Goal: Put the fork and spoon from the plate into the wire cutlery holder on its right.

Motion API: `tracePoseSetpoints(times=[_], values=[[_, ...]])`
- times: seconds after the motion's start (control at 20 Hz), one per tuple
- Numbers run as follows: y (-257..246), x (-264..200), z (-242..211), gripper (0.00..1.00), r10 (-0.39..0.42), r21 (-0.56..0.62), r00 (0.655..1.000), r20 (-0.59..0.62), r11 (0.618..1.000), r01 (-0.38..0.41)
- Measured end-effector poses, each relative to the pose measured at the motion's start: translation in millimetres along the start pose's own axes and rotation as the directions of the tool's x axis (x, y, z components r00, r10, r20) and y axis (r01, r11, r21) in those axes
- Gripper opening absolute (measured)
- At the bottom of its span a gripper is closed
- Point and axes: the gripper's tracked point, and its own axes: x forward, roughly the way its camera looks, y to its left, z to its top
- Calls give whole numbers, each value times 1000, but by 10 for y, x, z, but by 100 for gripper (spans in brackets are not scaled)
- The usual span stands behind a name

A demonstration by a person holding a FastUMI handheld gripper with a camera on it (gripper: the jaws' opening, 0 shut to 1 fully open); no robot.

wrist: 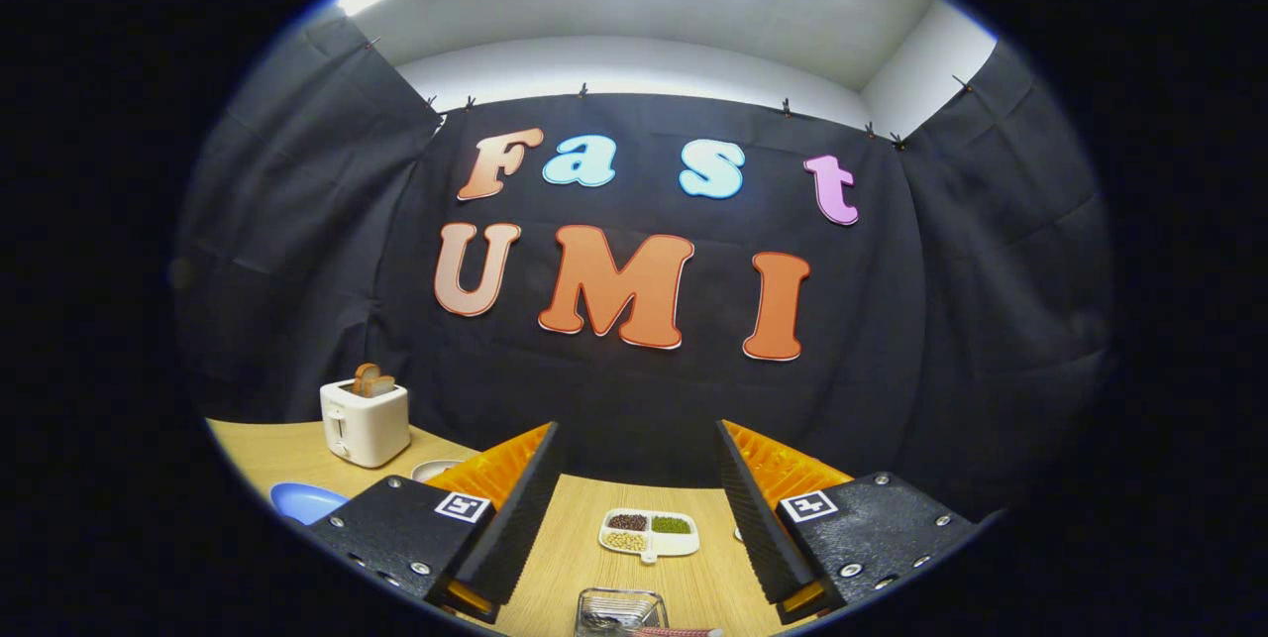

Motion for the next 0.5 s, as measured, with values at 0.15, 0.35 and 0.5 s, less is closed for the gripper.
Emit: tracePoseSetpoints(times=[0.15, 0.35, 0.5], values=[[43, -20, 40, 91, 18, 27, 1000, 16, 999, -18], [61, -31, 96, 93, 18, 33, 1000, 21, 999, -19], [113, -39, 110, 93, 36, 57, 999, 19, 998, -37]])
